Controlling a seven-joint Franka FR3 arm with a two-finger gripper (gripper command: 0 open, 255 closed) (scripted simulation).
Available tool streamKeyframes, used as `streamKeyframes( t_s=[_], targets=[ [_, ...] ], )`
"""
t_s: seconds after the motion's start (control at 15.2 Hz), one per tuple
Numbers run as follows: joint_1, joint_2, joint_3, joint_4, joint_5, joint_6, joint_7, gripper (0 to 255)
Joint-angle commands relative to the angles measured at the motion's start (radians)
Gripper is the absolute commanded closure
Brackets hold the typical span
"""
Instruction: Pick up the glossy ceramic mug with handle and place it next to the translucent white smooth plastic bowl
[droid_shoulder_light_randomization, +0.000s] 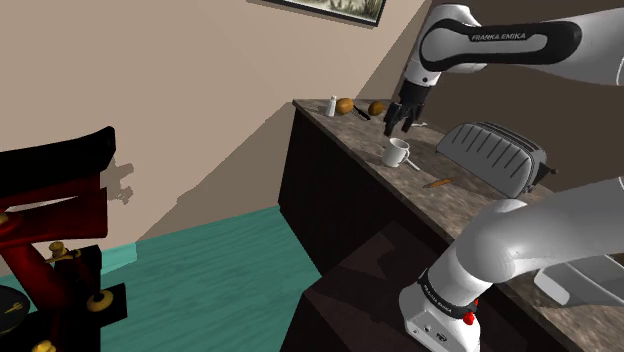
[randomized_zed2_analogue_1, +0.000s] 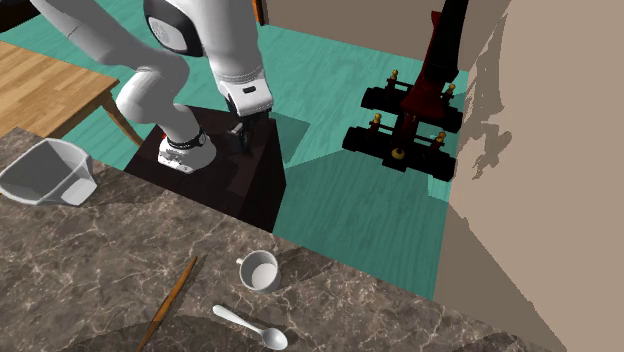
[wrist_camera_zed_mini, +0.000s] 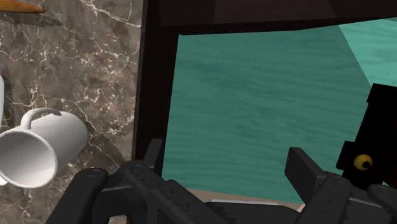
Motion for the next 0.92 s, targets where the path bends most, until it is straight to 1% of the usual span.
streamKeyframes(
  t_s=[0.0,0.26,0.46,0.66,0.86],
  targets=[
    [-0.009,0.058,-0.041,0.017,-0.013,0.041,-0.044,0],
    [-0.02,0.182,-0.11,0.063,-0.017,0.117,-0.123,0],
    [-0.026,0.284,-0.16,0.11,-0.003,0.169,-0.187,0],
    [-0.034,0.393,-0.205,0.167,0.027,0.215,-0.257,0],
    [-0.048,0.51,-0.24,0.235,0.074,0.253,-0.333,0]
  ],
)
